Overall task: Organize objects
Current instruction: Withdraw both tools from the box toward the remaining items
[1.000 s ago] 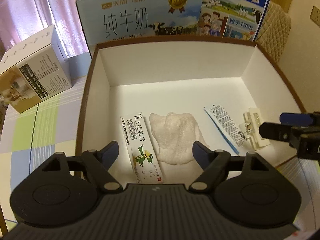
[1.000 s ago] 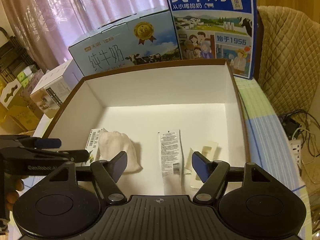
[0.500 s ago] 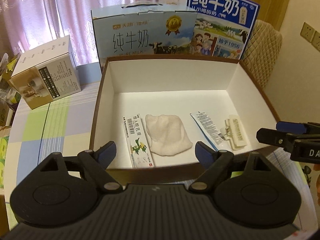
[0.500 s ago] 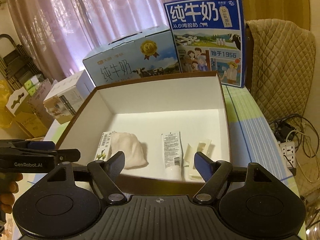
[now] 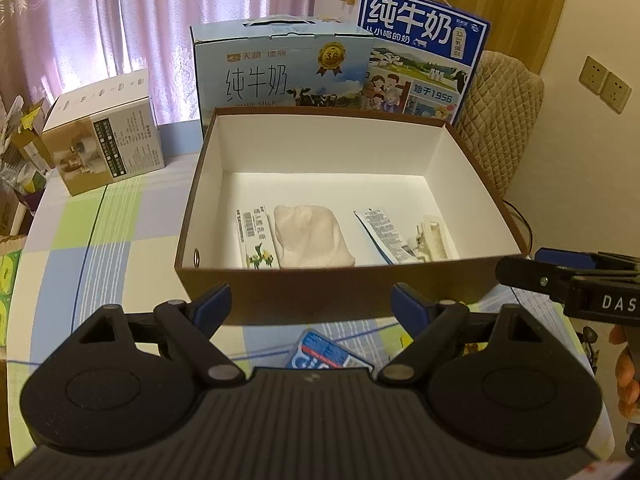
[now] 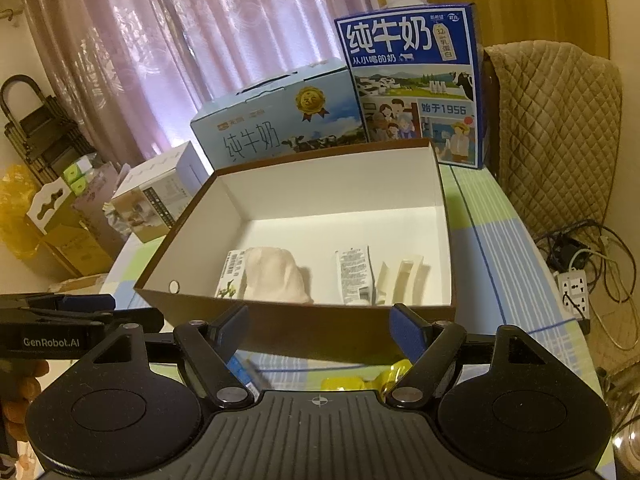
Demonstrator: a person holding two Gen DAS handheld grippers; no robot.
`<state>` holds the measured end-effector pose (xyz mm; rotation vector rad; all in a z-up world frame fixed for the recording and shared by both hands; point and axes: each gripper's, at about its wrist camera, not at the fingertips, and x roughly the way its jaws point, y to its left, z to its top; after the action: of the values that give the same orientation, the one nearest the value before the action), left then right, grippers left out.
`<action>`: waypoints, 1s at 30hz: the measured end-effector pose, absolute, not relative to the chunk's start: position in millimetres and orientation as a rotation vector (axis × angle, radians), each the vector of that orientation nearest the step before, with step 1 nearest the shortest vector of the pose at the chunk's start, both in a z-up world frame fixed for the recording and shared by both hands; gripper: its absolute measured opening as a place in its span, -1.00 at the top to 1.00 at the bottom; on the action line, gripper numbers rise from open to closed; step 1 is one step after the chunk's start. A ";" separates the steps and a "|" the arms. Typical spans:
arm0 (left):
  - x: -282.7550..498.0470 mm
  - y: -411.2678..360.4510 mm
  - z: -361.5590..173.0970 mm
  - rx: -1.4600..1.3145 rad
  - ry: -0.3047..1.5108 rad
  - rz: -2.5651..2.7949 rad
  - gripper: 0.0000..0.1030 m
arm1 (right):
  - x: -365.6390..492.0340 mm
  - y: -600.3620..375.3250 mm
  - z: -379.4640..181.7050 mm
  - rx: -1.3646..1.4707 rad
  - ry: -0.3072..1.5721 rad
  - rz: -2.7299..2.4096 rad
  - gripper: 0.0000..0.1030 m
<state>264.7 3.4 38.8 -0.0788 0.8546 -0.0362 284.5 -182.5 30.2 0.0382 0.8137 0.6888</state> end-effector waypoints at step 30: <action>184.3 14.9 2.7 -0.115 0.949 0.027 -0.64 | 233.1 -230.0 -14.3 0.005 0.953 0.664 -0.45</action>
<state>184.3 14.9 2.7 -0.1146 0.9494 0.0272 233.1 -230.0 -14.3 0.0051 0.9535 0.6643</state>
